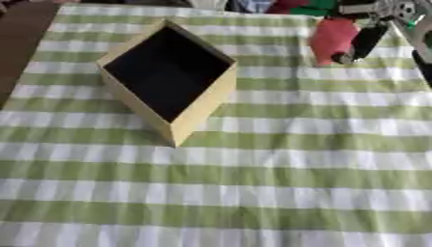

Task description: Pick up objects on the table and place them in the box.

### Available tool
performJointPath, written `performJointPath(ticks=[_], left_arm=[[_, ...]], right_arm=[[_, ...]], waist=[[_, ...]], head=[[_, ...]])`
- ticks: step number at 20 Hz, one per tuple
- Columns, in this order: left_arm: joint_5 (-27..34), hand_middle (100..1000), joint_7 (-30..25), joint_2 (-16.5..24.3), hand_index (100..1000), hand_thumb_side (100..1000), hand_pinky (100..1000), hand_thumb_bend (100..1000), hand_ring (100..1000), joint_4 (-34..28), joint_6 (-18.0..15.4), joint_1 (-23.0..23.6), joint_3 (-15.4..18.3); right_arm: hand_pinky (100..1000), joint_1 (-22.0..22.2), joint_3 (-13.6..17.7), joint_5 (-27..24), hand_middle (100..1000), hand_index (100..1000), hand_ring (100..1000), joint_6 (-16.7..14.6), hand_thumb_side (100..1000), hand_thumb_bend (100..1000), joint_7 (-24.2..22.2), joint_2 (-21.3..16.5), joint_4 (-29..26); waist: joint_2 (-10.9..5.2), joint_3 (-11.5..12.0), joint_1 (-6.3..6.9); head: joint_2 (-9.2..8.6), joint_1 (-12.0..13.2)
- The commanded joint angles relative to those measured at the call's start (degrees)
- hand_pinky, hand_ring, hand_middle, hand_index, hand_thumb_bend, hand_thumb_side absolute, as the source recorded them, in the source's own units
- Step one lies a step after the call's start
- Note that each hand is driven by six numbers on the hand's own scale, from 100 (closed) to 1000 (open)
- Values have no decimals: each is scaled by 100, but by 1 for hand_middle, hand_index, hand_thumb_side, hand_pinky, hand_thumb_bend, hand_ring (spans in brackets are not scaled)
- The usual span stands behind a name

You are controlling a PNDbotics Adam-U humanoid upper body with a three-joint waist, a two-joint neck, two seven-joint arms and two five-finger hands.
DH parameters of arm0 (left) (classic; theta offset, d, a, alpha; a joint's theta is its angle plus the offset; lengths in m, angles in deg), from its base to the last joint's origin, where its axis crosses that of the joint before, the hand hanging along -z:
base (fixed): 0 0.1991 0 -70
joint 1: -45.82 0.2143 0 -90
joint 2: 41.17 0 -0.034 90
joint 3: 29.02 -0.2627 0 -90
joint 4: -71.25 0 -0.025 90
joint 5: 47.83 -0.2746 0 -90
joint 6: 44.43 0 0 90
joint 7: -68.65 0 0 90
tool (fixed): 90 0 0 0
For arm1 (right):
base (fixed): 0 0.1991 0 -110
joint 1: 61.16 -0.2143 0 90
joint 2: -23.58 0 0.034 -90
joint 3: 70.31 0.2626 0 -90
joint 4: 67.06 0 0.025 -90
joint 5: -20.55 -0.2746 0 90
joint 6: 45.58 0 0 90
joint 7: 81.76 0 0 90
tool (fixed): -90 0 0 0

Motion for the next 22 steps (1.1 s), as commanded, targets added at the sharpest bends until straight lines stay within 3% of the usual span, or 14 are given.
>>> performJointPath(ticks=[1,6,13,22], left_arm=[[0,502,-10,87,744,150,1000,100,491,-99,-3,-43,11],[17,504,-3,113,745,142,1000,100,494,-99,1,-44,10],[76,505,-33,169,745,139,1000,100,495,-99,-16,-103,-59],[125,505,-75,176,745,136,1000,100,496,-99,-32,-148,-98]], right_arm=[[826,-173,-4,-138,626,678,838,47,100,100,-3,-72,-277],[824,-277,-145,-285,631,676,834,115,100,100,25,-14,-887],[826,-621,-262,-657,636,684,832,343,100,100,-203,542,-1608],[825,-816,-417,-745,637,689,831,667,100,100,-425,1269,-1742]], waist=[[-183,6,9],[-266,-27,12],[-428,25,31],[-465,93,37]], head=[[1,-43],[46,-40],[127,-200],[135,-305]])
